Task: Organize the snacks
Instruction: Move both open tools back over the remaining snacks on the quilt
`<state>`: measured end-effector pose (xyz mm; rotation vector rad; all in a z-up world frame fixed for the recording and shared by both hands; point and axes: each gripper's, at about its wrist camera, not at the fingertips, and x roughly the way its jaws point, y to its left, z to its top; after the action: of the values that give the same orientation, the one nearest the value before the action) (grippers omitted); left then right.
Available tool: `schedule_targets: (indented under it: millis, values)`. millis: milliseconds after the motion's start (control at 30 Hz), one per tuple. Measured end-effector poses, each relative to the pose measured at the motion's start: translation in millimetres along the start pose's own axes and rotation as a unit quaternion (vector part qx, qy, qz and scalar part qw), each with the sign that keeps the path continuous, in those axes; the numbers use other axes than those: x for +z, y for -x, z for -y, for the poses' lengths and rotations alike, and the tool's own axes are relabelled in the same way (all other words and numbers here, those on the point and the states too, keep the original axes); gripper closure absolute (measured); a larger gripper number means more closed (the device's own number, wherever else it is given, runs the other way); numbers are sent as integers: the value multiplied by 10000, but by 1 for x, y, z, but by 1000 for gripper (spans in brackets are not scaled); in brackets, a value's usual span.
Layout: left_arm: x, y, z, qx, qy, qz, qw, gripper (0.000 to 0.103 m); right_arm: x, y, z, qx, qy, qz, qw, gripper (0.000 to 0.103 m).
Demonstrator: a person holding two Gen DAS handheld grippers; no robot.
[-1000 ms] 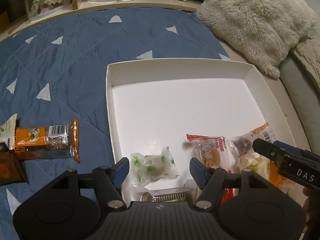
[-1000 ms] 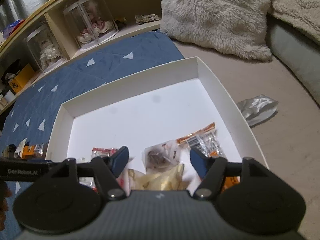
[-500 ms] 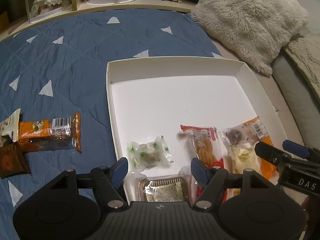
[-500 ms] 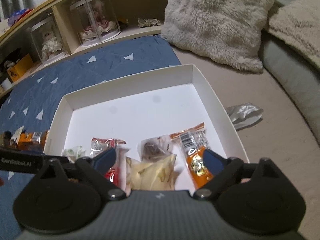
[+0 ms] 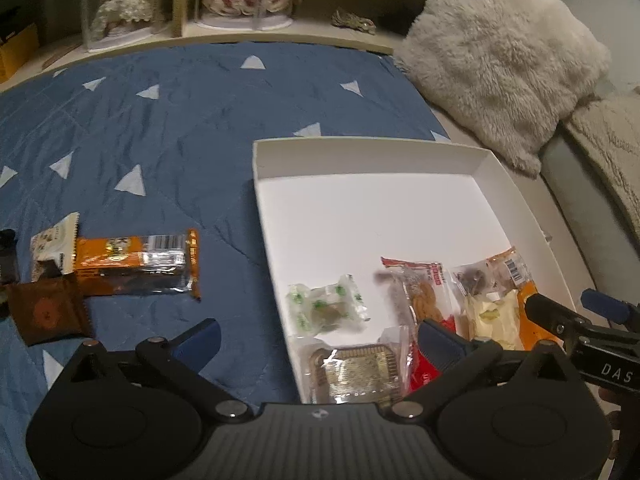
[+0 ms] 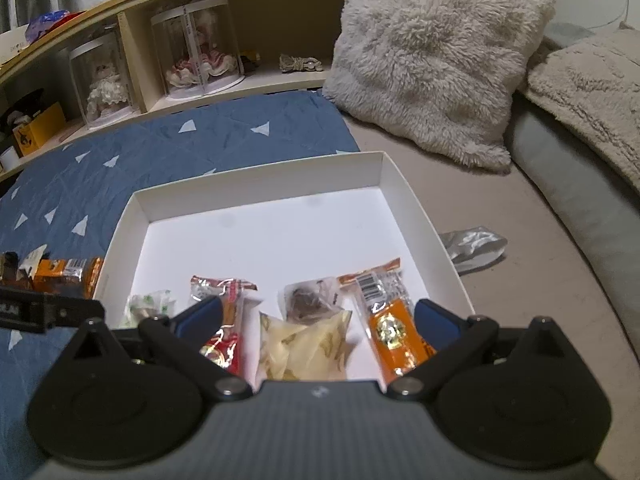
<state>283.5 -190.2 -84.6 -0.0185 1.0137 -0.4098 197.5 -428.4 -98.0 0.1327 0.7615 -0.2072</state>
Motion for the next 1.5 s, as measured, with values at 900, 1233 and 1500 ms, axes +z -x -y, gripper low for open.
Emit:
schedule_targets:
  millis: [900,1233,1500]
  values:
    - [-21,80,-141,554,553,652,9948,0,2,2,-113,927,349,230,9948,0]
    - [-38,79,-200,735,1035,631,9899,0,-4,-11,-171,1483,1130,535,9810,0]
    - [-26,52,-194,369,942,586,9931,0,-6,-32,-204,1852,2284,770,9527,0]
